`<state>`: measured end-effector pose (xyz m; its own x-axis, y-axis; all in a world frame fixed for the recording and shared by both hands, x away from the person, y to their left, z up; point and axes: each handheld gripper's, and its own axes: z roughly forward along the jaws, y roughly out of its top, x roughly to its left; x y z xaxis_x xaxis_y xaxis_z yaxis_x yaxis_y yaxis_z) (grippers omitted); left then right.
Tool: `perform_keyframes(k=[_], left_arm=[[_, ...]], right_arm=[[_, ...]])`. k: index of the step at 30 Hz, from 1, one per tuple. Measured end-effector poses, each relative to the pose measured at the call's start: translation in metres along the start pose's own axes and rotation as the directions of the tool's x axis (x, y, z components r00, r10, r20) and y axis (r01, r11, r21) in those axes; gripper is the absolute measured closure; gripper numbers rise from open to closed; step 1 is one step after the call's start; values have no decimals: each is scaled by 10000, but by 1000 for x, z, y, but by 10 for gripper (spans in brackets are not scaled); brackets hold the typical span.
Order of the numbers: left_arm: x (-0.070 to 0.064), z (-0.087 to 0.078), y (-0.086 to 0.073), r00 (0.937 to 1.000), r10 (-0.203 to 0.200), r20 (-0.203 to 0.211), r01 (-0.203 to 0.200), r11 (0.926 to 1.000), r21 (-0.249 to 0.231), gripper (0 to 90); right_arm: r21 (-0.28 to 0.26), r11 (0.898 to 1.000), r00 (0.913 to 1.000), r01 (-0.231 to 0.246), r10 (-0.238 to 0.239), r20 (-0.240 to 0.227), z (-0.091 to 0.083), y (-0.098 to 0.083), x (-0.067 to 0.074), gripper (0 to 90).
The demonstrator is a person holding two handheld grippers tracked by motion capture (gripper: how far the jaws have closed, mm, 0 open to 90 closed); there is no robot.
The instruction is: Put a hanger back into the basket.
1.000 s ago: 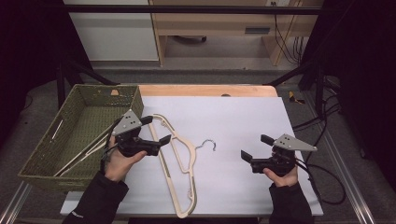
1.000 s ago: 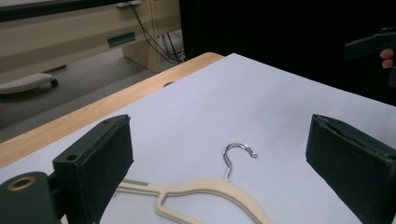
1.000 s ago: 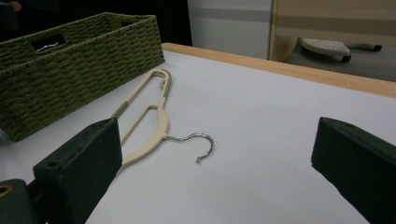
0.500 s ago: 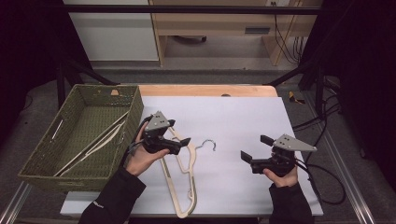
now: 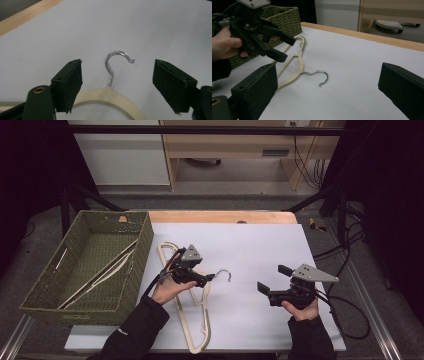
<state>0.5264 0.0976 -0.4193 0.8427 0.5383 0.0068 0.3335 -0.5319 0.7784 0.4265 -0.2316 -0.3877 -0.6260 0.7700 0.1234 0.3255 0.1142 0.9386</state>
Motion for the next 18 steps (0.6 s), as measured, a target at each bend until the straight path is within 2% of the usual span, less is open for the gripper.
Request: perform_keyframes(k=[7,13,15,16,18], left_arm=[[1,22,-5,9997,122,209,-131,9989,443,317],[2,39,-8,9996,169,231,-189,9962,854,404],[3,43,-9,9995,277,129,-289,9945,1011,432],[4,44,-10,9992,403,85,-410,9927,1131,476],[6,48,-11,9992,362,144,-377,9920,1205,492]], right_arm=[[-17,10000,10000,1,-1,17,0,0,0,29],[-39,10000,10000,-22,22,16,0,0,0,29],[-29,10000,10000,-26,26,-3,0,0,0,29],[-23,10000,10000,-32,31,-38,0,0,0,29],[-17,10000,10000,-34,34,-38,0,0,0,30]])
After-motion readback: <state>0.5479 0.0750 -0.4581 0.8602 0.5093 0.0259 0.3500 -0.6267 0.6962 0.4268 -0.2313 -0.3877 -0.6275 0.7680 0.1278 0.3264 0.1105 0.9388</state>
